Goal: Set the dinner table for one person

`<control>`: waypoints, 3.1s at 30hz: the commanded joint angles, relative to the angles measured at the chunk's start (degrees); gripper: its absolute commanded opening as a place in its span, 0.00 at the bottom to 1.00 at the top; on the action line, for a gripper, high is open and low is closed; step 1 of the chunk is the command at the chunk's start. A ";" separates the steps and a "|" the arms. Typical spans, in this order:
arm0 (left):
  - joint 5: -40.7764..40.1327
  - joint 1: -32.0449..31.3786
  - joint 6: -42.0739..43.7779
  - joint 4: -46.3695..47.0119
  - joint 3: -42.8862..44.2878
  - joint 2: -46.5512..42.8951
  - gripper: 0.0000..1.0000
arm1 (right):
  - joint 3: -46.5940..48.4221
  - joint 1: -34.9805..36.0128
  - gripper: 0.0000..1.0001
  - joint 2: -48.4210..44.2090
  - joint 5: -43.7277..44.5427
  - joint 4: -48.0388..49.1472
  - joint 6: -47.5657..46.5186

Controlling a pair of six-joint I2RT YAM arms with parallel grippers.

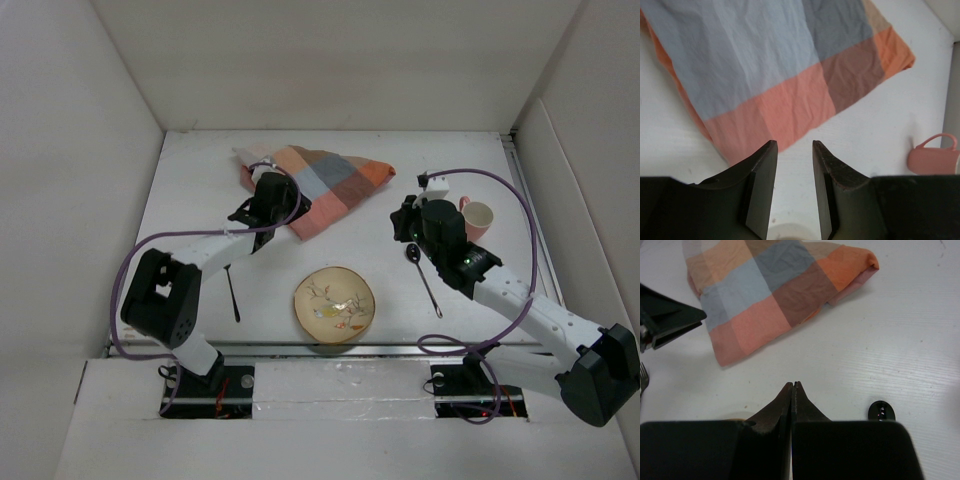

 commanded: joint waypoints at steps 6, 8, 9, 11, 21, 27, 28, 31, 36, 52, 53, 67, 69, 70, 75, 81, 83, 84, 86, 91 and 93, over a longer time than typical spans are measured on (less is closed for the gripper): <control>-17.59 -8.62 -13.27 0.53 -12.78 -9.57 0.35 | 0.23 -0.81 0.20 -2.55 -4.09 4.47 0.12; -18.46 -8.62 -16.25 -1.83 -12.79 -8.34 0.37 | -0.03 -0.81 0.28 -3.25 -4.09 4.20 -0.32; -19.25 -8.62 -16.79 -2.62 -12.79 -7.64 0.38 | -0.21 -0.81 0.30 -3.61 -4.18 4.03 -0.59; -19.96 -8.62 -19.41 -4.47 -12.79 -5.45 0.46 | -0.56 -0.81 0.34 -4.84 -4.53 3.76 -0.68; -17.59 -6.95 -22.33 0.71 -10.78 2.38 0.54 | -2.05 -0.81 0.35 -7.12 -6.99 3.94 -0.77; -16.37 -5.20 -22.59 4.04 -11.21 5.37 0.17 | -2.58 -0.81 0.35 -6.08 -6.73 4.99 -0.15; -16.27 -5.19 -22.50 4.66 -11.38 5.55 0.11 | -2.58 -0.81 0.35 -5.72 -6.21 4.91 -0.06; -16.27 -4.32 -21.63 5.54 -12.44 4.24 0.00 | -2.32 -1.34 0.37 -4.23 -5.85 4.91 -0.06; -13.64 -0.72 -17.25 5.55 -15.07 -2.08 0.00 | -1.44 -4.59 0.54 -0.72 -5.85 6.31 1.34; -12.24 6.57 -10.11 2.36 -17.98 -19.76 0.00 | 10.17 -11.81 0.50 30.57 -25.01 15.53 9.34; -11.62 7.28 -11.07 3.51 -18.24 -20.11 0.00 | 9.55 -11.80 0.50 30.84 -24.49 16.15 9.60; -10.47 9.22 -11.69 5.63 -12.35 -22.31 0.00 | 12.79 -11.27 0.62 42.96 -25.10 28.19 10.75; -10.73 9.83 -11.61 5.72 -12.88 -22.75 0.00 | 14.46 -11.27 0.62 45.07 -24.31 28.46 11.36; -10.65 9.84 -11.69 5.98 -12.97 -23.10 0.00 | 14.56 -11.27 0.62 45.69 -24.14 29.94 11.36; -10.56 10.36 -11.52 5.80 -12.09 -23.10 0.00 | 15.26 -10.04 0.58 47.72 -20.01 34.25 11.98; -10.99 10.36 -11.52 5.89 -9.99 -21.96 0.00 | 16.15 -9.52 0.15 49.31 -18.60 37.94 12.51; -11.61 10.36 -11.34 5.63 -8.84 -21.79 0.00 | 14.39 -9.52 0.01 47.20 -15.81 38.83 12.25; -10.83 11.67 -11.43 5.63 -7.36 -21.70 0.00 | 14.21 -9.52 0.00 43.88 -14.91 38.05 10.59; -8.99 13.26 -11.43 6.07 -5.77 -21.43 0.00 | 15.08 -9.52 0.00 39.74 -10.46 31.56 6.21; -3.89 18.09 -11.25 5.55 1.70 -21.52 0.00 | 22.28 -9.52 0.00 24.01 -3.23 13.48 -3.83; -3.09 18.97 -10.73 4.75 4.59 -21.87 0.00 | 24.56 -9.52 0.00 18.66 -1.46 10.28 -7.52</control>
